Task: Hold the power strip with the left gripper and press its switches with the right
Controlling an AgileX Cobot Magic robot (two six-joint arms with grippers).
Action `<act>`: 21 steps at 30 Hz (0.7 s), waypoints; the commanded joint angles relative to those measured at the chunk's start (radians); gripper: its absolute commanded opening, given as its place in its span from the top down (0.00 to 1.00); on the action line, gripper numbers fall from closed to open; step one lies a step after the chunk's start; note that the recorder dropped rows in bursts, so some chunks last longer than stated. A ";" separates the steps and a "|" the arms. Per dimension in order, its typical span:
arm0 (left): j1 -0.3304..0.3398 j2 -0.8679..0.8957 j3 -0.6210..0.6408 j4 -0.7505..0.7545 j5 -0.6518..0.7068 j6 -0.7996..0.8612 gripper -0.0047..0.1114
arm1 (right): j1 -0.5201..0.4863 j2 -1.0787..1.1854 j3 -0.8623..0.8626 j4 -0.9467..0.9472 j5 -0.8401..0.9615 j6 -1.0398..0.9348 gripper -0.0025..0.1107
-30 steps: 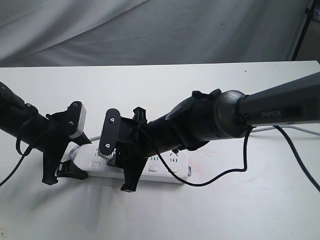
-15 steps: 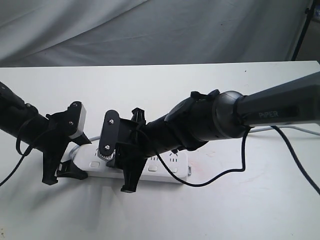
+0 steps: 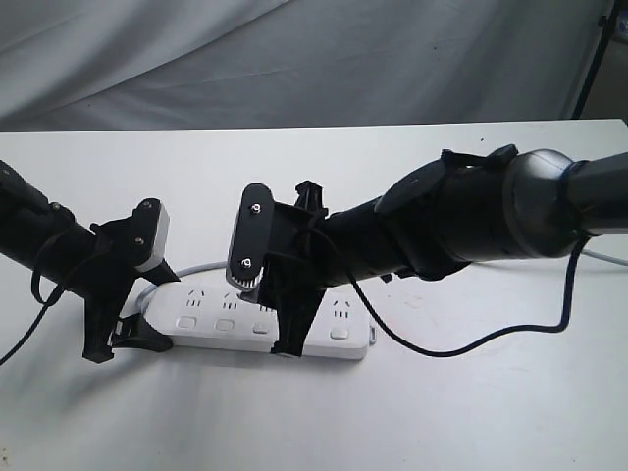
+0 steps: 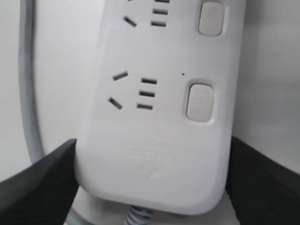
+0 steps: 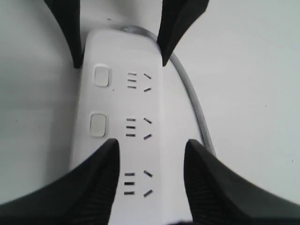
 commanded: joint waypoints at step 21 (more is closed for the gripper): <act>-0.005 -0.006 -0.006 -0.020 0.004 -0.003 0.43 | -0.009 0.062 0.011 0.017 -0.009 0.001 0.61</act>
